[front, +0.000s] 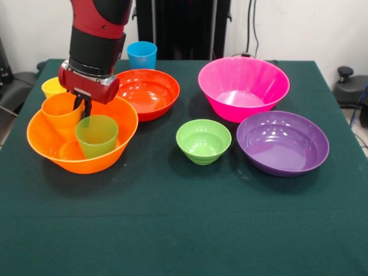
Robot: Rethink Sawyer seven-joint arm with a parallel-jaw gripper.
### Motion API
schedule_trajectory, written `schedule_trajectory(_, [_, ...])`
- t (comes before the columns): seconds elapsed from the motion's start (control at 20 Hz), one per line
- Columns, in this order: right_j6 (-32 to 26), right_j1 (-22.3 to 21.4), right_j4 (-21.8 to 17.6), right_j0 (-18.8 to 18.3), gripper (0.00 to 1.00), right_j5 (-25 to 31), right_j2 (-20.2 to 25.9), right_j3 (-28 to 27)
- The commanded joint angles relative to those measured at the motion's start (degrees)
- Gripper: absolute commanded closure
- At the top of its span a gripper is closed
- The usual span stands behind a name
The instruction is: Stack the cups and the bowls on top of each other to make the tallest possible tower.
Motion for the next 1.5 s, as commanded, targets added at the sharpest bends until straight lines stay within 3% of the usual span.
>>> schedule_trajectory(0.05, [2.2, 1.0, -4.6, -1.3, 1.0, -1.5, 8.8, -4.6])
schedule_trajectory(0.15, [2.1, 1.2, -4.9, -1.4, 1.0, -1.4, 8.9, -5.0])
schedule_trajectory(0.2, [2.4, 1.2, -5.5, -1.6, 0.0, -1.9, 9.1, -5.0])
schedule_trajectory(0.35, [3.0, 1.1, -5.4, -1.9, 0.0, -2.4, 9.4, -4.6])
schedule_trajectory(0.6, [4.4, -1.8, -2.9, 0.9, 0.0, 3.5, 6.3, -2.7])
schedule_trajectory(0.9, [1.5, -4.2, -3.9, -1.2, 0.0, 7.3, 8.7, -1.5])
schedule_trajectory(1.5, [1.3, -10.7, -2.4, -1.3, 0.0, 15.5, 9.3, 3.2])
